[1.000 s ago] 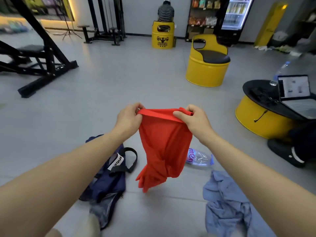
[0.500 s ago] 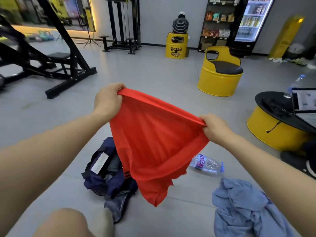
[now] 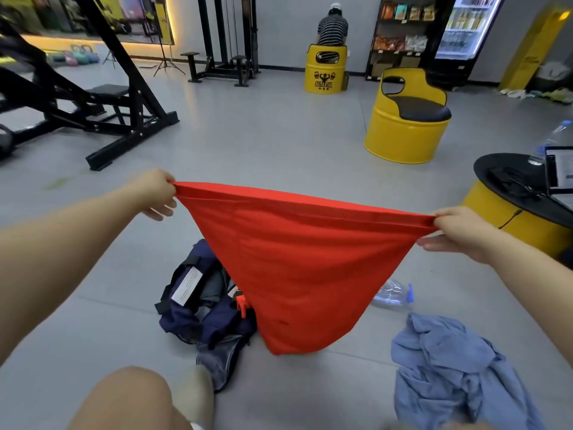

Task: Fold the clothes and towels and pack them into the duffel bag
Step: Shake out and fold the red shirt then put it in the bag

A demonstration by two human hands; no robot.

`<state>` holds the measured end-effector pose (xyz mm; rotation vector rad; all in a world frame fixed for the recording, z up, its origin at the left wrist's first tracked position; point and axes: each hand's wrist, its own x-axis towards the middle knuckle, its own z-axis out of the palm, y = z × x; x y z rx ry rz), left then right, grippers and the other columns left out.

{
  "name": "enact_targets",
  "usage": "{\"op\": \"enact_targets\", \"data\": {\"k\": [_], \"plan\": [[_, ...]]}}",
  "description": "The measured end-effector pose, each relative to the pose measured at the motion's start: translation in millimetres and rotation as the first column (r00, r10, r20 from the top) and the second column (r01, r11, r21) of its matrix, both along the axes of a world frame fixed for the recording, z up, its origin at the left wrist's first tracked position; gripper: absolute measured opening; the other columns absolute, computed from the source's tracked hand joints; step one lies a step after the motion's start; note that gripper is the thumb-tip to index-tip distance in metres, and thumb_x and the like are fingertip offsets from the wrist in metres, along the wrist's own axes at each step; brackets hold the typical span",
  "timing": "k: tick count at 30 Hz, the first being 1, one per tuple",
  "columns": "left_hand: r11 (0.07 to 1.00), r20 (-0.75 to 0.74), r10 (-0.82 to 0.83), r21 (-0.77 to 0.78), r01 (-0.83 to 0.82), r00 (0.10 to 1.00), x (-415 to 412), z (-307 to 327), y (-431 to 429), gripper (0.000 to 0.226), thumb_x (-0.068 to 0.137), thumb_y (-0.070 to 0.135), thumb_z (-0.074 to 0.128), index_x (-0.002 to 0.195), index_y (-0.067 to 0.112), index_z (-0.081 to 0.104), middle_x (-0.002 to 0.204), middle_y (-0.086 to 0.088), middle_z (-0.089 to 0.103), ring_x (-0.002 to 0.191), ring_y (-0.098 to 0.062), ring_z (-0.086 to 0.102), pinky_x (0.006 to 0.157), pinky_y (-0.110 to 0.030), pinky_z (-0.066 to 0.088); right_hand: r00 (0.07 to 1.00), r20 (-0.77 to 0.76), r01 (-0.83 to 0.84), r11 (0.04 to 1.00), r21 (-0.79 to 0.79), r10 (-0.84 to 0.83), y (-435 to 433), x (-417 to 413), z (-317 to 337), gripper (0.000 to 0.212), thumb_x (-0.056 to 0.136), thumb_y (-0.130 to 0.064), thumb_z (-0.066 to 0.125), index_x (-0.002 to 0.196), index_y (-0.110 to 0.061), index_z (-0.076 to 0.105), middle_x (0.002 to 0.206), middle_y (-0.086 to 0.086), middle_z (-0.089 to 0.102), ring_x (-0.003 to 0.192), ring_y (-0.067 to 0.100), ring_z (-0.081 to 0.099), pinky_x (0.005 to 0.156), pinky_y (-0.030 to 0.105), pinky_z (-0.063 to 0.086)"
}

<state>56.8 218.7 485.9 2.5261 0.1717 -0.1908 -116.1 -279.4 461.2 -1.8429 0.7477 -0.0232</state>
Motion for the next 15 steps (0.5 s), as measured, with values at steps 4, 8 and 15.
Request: {"op": "enact_targets", "data": {"k": [4, 8, 15], "plan": [[0.864, -0.126, 0.040, -0.494, -0.097, 0.991, -5, 4, -16, 0.040, 0.101, 0.000, 0.026, 0.104, 0.011, 0.064, 0.099, -0.013, 0.068, 0.086, -0.027, 0.069, 0.068, -0.037, 0.063, 0.975, 0.197, 0.037, 0.948, 0.317, -0.104, 15, 6, 3, 0.032, 0.095, 0.009, 0.035, 0.098, -0.001, 0.065, 0.107, 0.018, 0.068, 0.091, 0.030, 0.069, 0.076, 0.034, 0.062], [0.693, -0.110, 0.030, -0.714, -0.100, 0.993, -2, -1, -23, 0.027, 0.103, 0.008, 0.037, 0.106, 0.010, 0.064, 0.118, -0.013, 0.069, 0.111, -0.029, 0.066, 0.093, -0.043, 0.055, 0.961, 0.244, 0.045, 0.946, 0.320, -0.129, 18, 11, -1, 0.031, 0.093, 0.005, 0.036, 0.099, -0.005, 0.066, 0.102, 0.016, 0.066, 0.092, 0.031, 0.068, 0.089, 0.041, 0.058], [0.652, 0.068, 0.002, -0.757, 0.051, 0.998, -11, -10, -63, 0.014, 0.097, 0.009, 0.056, 0.109, 0.010, 0.063, 0.101, -0.008, 0.063, 0.098, -0.023, 0.066, 0.094, -0.038, 0.056, 0.991, 0.021, -0.136, 0.989, 0.053, 0.135, 22, 13, -24, 0.014, 0.097, -0.010, 0.049, 0.095, -0.009, 0.062, 0.098, 0.013, 0.063, 0.090, 0.027, 0.069, 0.084, 0.040, 0.060]]}}
